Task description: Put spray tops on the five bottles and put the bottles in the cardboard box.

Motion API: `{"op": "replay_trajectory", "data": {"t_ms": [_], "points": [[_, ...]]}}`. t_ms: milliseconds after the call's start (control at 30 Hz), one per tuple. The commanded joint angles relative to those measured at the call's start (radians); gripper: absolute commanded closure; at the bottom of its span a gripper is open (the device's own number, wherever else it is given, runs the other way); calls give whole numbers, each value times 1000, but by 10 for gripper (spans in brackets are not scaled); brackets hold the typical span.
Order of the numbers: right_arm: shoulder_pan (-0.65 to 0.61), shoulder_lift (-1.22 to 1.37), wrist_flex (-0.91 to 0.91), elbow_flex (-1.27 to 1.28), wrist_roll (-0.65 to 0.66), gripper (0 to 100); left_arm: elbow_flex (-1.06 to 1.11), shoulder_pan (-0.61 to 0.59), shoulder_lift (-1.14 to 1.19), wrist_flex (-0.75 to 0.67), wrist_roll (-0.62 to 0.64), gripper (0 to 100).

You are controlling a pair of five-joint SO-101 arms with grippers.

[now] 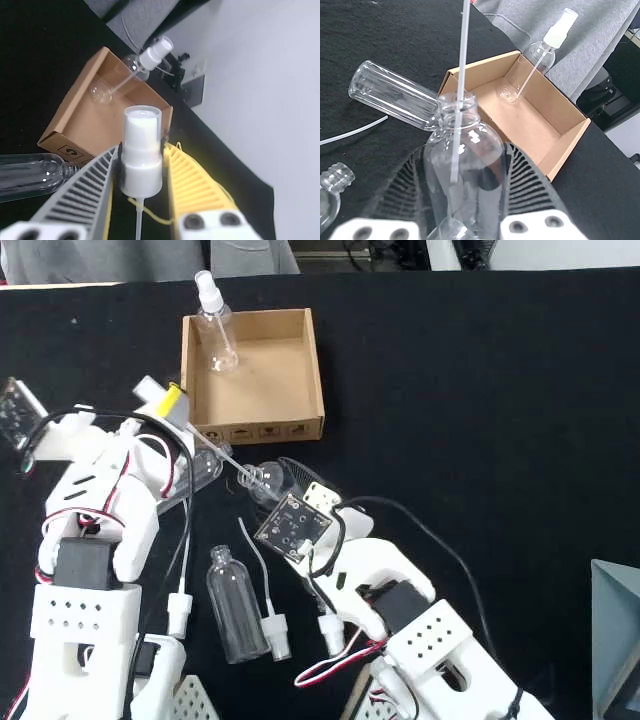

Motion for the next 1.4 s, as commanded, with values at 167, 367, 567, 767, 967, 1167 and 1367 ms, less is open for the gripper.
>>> {"op": "replay_trajectory", "data": {"t_ms": [167, 367, 567, 767, 967, 1167, 1367], "points": [[51, -41, -25, -61, -167, 987, 5, 108, -20, -8, -77, 972], [54, -41, -26, -61, -173, 987, 12, 171, -20, -6, -112, 972], [54, -41, -26, -61, -173, 987, 13, 174, -17, -5, -112, 972], [55, -41, -26, -61, -173, 987, 42, 254, -18, -9, -115, 972], [58, -41, -26, -61, -173, 987, 94, 268, -18, -87, -187, 971], [110, -41, -57, -59, -173, 987, 154, 275, -20, -181, -236, 970], [115, -41, -75, -51, -173, 987, 157, 277, -20, -184, -241, 966]]}}
